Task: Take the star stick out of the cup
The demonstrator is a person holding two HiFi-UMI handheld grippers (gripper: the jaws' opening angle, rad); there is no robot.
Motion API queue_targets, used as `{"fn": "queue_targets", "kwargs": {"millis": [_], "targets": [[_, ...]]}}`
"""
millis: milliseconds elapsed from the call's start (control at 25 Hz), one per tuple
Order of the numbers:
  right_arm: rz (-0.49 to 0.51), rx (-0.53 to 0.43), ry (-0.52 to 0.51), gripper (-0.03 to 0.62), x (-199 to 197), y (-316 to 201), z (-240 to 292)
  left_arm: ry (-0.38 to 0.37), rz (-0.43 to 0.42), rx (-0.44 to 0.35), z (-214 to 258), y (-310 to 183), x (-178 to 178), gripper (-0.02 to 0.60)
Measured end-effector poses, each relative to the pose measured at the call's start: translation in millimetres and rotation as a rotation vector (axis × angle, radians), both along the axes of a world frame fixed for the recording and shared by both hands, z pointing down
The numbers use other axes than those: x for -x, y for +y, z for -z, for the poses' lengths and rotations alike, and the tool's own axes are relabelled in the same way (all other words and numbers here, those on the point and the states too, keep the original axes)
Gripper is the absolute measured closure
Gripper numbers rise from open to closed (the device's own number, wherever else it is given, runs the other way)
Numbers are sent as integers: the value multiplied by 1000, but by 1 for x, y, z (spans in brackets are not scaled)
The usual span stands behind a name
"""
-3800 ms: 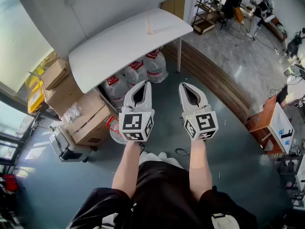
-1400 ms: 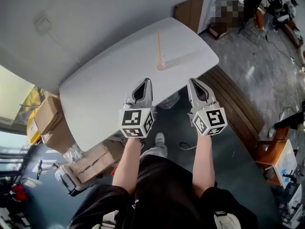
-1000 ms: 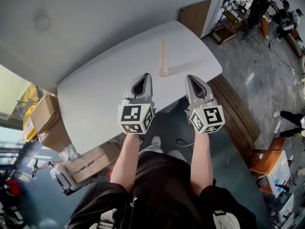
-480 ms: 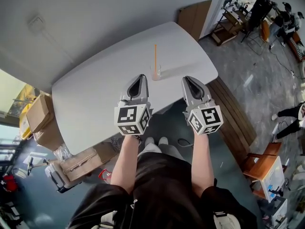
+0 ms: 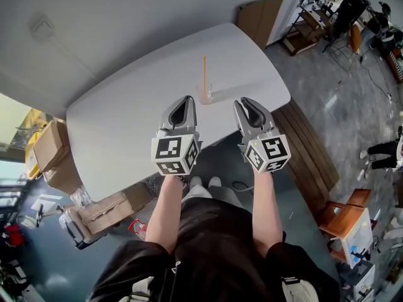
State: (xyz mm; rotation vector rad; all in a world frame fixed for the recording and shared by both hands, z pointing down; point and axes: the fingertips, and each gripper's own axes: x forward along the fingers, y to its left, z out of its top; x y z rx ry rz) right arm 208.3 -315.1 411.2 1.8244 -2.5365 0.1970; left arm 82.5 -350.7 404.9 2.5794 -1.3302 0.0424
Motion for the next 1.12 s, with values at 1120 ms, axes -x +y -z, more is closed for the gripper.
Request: {"fn": "queue_targets", "kwargs": {"millis": [1120], "targets": [[130, 195, 70, 484, 47, -151, -115, 59, 46, 116, -36, -20, 35, 578]]}}
